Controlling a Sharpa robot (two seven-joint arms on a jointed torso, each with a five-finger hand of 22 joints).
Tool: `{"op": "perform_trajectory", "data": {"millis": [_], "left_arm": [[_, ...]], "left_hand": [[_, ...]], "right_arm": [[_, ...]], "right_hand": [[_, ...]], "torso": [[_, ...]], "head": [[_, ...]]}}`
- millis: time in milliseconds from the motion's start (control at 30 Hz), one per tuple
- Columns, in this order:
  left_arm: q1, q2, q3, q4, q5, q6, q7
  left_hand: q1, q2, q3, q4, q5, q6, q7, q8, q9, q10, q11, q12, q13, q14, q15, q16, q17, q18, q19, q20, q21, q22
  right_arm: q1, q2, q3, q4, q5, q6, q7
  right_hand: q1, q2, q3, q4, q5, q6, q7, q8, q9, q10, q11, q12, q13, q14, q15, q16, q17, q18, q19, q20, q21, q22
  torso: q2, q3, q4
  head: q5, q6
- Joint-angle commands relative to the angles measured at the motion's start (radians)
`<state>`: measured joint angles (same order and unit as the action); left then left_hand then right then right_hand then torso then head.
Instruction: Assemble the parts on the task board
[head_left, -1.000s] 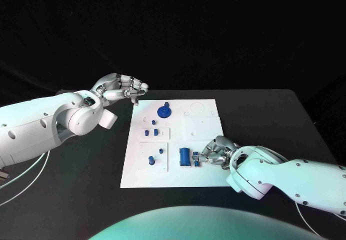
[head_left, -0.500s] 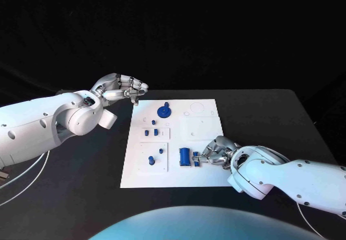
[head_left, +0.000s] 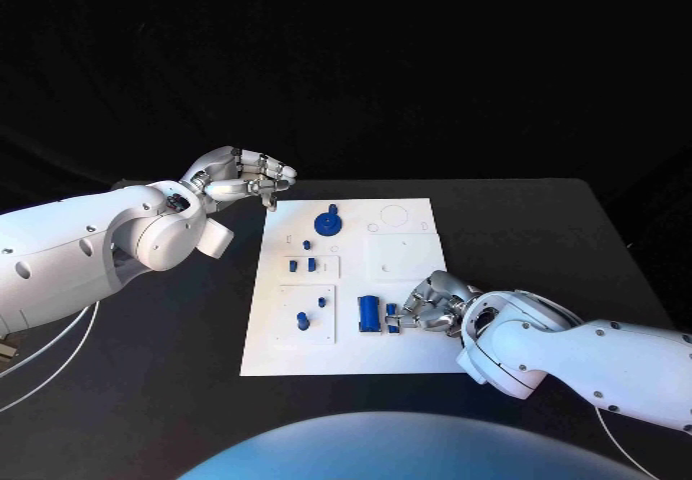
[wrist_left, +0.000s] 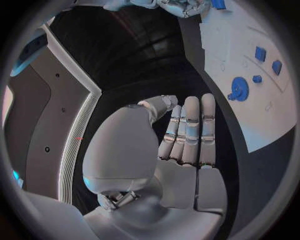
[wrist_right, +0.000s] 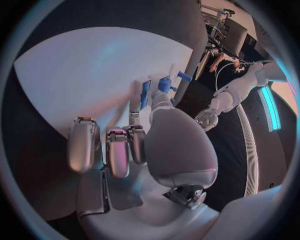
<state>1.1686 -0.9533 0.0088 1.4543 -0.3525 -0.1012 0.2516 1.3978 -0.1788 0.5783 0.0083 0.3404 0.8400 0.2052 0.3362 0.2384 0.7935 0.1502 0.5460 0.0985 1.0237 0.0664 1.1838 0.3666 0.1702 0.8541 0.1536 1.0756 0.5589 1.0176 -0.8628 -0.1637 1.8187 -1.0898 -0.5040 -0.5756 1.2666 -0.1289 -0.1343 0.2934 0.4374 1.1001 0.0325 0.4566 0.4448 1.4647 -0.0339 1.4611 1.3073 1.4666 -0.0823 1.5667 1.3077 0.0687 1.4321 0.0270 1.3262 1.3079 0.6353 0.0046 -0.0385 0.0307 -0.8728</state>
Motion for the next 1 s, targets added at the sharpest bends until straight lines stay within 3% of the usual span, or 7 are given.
{"op": "perform_trajectory", "data": {"millis": [33,500,800,967,1000], "left_arm": [[0.001,0.002,0.001,0.002,-0.001,0.015,0.006],[0.001,0.001,0.001,0.002,-0.001,0.014,0.007],[0.001,0.002,0.001,0.0,-0.001,0.014,0.008],[0.001,0.003,0.001,0.0,-0.006,0.013,0.008],[0.001,0.003,0.001,-0.001,-0.007,0.013,0.009]], "left_hand": [[-0.004,0.004,0.006,-0.002,0.003,-0.005,-0.001,0.004,-0.001,-0.006,-0.002,0.005,-0.001,-0.006,-0.001,0.006,-0.001,0.015,-0.006,0.003,0.007,0.001],[-0.006,0.004,0.01,-0.005,0.003,-0.005,0.0,0.005,-0.002,-0.008,-0.001,0.005,-0.003,-0.007,0.0,0.005,-0.003,0.015,-0.011,0.004,0.011,0.004],[-0.006,0.004,0.01,-0.005,0.003,-0.005,0.0,0.005,-0.002,-0.008,-0.001,0.005,-0.003,-0.007,0.0,0.005,-0.003,0.015,-0.011,0.004,0.011,0.004],[-0.006,0.004,0.01,-0.005,0.003,-0.005,0.0,0.005,-0.002,-0.008,-0.001,0.005,-0.003,-0.007,0.0,0.005,-0.003,0.015,-0.011,0.004,0.011,0.004],[-0.006,0.004,0.01,-0.005,0.003,-0.005,0.0,0.005,-0.002,-0.008,-0.001,0.005,-0.003,-0.007,0.0,0.005,-0.003,0.015,-0.011,0.004,0.011,0.004]], "right_arm": [[-0.003,0.007,0.0,-0.008,-0.054,0.029,0.008],[-0.008,0.01,-0.001,-0.021,-0.145,0.016,-0.013],[-0.009,-0.003,-0.001,-0.013,-0.17,0.009,-0.009],[-0.01,-0.007,-0.001,-0.008,-0.166,-0.02,0.01],[-0.01,-0.009,-0.001,-0.007,-0.157,-0.029,0.02]], "right_hand": [[0.011,0.005,0.005,0.0,0.004,-0.001,-0.002,0.0,0.002,0.061,-0.005,-0.002,0.156,0.104,-0.009,0.004,0.263,-0.008,-0.003,-0.003,-0.002,0.116],[0.033,0.015,0.016,-0.001,0.004,0.005,-0.007,0.001,0.01,0.064,-0.009,0.002,0.161,0.104,-0.012,0.004,0.263,-0.009,0.0,-0.005,0.002,0.12],[0.075,0.004,0.025,-0.001,0.004,0.009,-0.011,-0.001,0.019,0.065,-0.013,0.003,0.164,0.104,-0.015,0.004,0.263,-0.009,0.001,-0.008,0.002,0.122],[0.081,-0.007,0.021,0.0,0.002,0.008,-0.009,-0.003,0.021,0.064,-0.012,-0.001,0.162,0.104,-0.016,0.004,0.263,-0.009,0.0,-0.009,-0.002,0.121],[0.267,0.021,0.166,-0.05,0.018,-0.001,-0.016,-0.02,0.016,0.059,-0.018,-0.007,0.159,0.104,-0.026,0.004,0.263,-0.008,-0.001,-0.021,-0.004,0.121]], "torso": [[0.001,0.0004,0.0021],[-0.001,-0.001,0.0011],[-0.002,0.0,0.0],[-0.001,0.0,0.0002],[-0.001,-0.0004,0.0001]], "head": [[-0.001,0.0],[0.002,0.0],[0.002,0.0],[0.002,0.0],[0.002,0.0]]}}
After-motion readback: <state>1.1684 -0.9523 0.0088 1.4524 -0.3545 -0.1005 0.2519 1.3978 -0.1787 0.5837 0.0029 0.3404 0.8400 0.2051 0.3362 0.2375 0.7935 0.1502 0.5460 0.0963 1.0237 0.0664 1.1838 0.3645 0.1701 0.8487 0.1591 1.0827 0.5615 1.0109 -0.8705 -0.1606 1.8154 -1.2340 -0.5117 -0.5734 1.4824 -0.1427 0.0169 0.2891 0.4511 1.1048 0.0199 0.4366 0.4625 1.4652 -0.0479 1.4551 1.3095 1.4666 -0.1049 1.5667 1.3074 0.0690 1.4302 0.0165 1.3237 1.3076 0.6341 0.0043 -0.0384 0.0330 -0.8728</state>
